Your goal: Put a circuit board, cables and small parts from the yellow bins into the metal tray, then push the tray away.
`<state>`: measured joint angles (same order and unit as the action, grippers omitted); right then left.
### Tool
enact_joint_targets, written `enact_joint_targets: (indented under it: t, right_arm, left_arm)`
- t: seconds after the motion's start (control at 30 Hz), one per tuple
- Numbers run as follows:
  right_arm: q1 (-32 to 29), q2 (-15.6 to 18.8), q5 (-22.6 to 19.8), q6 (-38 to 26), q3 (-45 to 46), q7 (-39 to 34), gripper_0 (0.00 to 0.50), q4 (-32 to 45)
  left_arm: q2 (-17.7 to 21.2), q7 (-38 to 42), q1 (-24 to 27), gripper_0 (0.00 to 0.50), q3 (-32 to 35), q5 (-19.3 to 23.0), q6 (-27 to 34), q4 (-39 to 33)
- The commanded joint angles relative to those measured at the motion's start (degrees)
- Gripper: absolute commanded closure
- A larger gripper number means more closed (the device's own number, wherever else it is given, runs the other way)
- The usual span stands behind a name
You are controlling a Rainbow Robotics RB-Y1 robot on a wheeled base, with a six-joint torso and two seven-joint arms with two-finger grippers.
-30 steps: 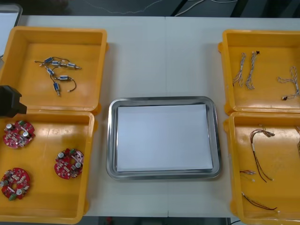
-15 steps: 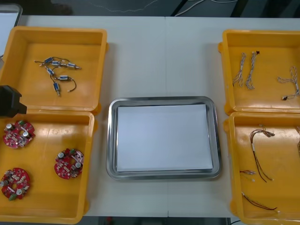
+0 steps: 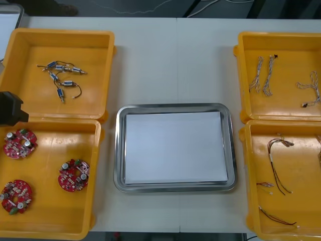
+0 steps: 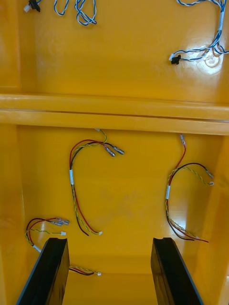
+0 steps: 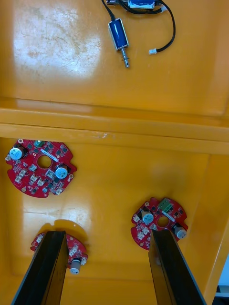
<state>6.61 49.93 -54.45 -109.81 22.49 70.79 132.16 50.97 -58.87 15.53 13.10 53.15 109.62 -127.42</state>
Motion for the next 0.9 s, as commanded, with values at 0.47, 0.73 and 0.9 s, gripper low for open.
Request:
enact_joint_targets:
  t: [0.47,0.73,0.9]
  right_arm:
    - [-0.9,2.4,-0.5,-0.2,-0.2,0.7,0.000,1.5]
    - [-0.9,2.4,-0.5,-0.2,-0.2,0.7,0.000,1.5]
    - [-0.9,2.4,-0.5,-0.2,-0.2,0.7,0.000,1.5]
  left_arm:
    - [-0.7,-4.1,-0.8,0.000,1.7,-0.2,0.4,-1.5]
    - [-0.7,-4.1,-0.8,0.000,1.7,-0.2,0.4,-1.5]
    - [-0.7,-4.1,-0.8,0.000,1.7,-0.2,0.4,-1.5]
